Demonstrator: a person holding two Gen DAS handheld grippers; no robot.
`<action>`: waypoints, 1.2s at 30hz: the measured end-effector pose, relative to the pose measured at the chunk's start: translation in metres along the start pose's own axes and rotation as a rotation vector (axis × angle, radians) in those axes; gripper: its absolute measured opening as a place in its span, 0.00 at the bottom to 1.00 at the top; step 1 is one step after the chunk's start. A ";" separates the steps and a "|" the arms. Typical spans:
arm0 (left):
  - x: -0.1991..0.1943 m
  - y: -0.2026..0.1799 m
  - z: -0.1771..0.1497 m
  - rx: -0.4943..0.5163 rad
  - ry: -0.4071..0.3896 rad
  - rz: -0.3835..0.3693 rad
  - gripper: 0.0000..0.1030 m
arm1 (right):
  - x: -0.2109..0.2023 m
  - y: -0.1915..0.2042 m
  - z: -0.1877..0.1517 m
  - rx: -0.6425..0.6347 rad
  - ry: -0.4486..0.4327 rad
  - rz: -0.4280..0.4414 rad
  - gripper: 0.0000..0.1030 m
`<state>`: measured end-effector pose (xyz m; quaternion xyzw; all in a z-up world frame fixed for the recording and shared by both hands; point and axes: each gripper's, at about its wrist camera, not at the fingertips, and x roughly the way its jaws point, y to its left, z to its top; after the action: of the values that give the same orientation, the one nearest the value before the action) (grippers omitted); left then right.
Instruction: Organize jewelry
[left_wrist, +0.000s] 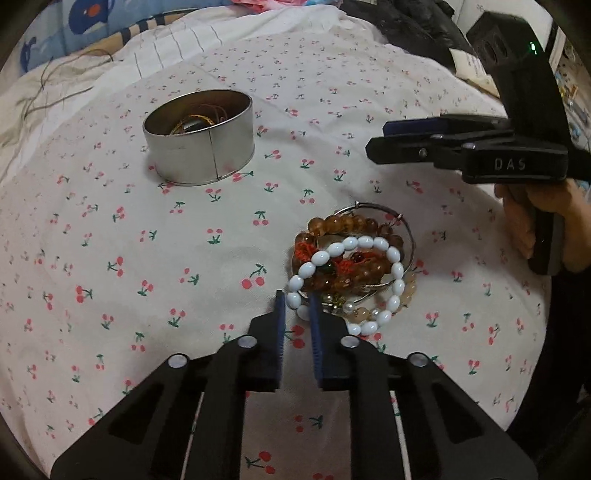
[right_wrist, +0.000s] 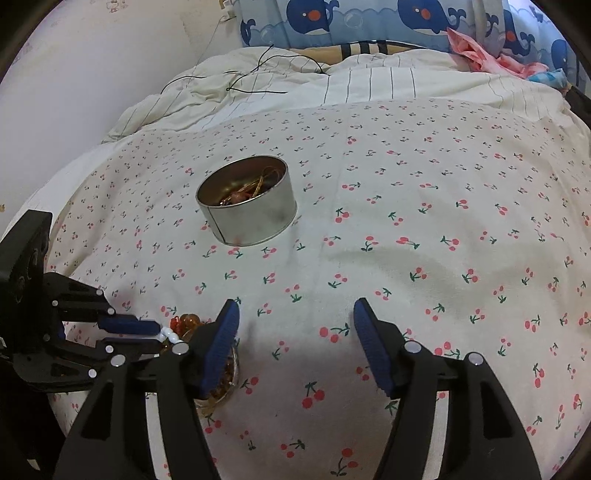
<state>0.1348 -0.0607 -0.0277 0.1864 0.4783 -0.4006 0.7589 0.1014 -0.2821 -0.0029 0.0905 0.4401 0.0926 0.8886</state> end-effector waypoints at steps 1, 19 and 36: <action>0.000 -0.001 0.000 0.003 -0.003 -0.001 0.10 | 0.000 0.000 0.000 0.001 0.001 0.001 0.61; -0.020 0.023 0.005 -0.079 -0.073 -0.118 0.03 | -0.002 0.021 -0.001 -0.108 0.000 0.058 0.61; -0.018 0.029 0.006 -0.097 -0.063 -0.090 0.06 | -0.011 0.018 0.001 -0.087 -0.029 0.101 0.61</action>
<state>0.1570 -0.0395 -0.0120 0.1152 0.4809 -0.4165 0.7629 0.0943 -0.2673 0.0101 0.0753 0.4176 0.1548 0.8922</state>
